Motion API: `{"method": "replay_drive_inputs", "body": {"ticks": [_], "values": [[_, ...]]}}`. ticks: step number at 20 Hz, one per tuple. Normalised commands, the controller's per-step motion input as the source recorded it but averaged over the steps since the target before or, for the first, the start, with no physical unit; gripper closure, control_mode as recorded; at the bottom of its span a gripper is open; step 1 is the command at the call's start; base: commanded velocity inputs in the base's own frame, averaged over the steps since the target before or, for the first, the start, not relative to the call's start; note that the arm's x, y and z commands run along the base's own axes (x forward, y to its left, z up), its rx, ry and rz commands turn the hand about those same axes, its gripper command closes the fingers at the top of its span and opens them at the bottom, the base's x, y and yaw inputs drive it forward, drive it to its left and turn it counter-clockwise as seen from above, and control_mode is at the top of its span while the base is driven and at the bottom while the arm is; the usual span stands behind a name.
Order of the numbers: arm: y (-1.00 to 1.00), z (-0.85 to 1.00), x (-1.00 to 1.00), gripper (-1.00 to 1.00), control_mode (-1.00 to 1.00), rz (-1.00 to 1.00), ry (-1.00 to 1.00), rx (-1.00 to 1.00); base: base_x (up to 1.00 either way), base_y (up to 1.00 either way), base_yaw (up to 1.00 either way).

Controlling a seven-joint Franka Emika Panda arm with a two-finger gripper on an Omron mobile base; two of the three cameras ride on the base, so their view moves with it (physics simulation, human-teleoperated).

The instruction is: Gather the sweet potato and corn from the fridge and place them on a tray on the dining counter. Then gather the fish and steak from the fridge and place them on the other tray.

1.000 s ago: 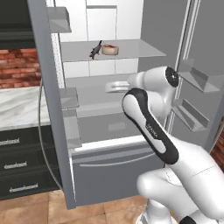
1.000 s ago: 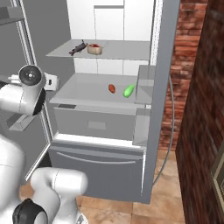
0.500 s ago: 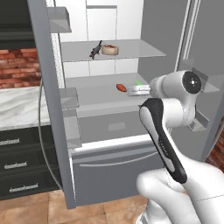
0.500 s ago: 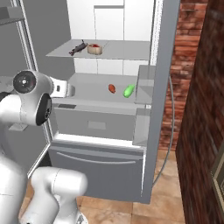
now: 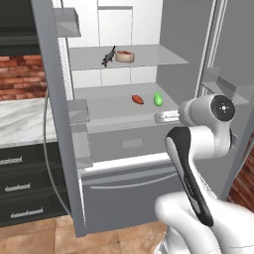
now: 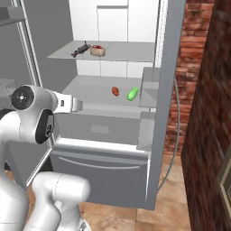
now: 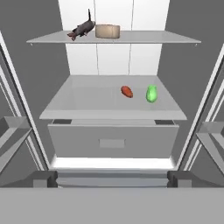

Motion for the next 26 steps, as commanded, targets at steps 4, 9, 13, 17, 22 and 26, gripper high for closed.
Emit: {"method": "replay_drive_inputs", "body": {"ticks": [4, 9, 13, 17, 22, 26], "values": [[-0.04, 0.00, -0.47, -1.00, -1.00, 0.00, 0.01, 0.01, 0.00, 0.00, 0.00], [0.01, 0.00, -0.02, -1.00, -1.00, 0.00, 0.01, 0.00, 0.00, 0.00, 0.00], [0.00, 0.00, 0.00, -1.00, -1.00, 0.00, 0.00, 0.00, 0.00, 0.00, 0.00], [0.01, 0.00, 0.12, -1.00, 1.00, 0.00, 0.00, 0.00, 0.12, 0.04, 0.00], [0.00, 0.00, 0.00, -1.00, 1.00, 0.00, 0.00, 0.00, 0.70, 0.30, 0.00], [0.00, 0.00, 0.00, -1.00, 1.00, 0.00, 0.00, 0.00, 0.68, 0.35, -0.02]]}}
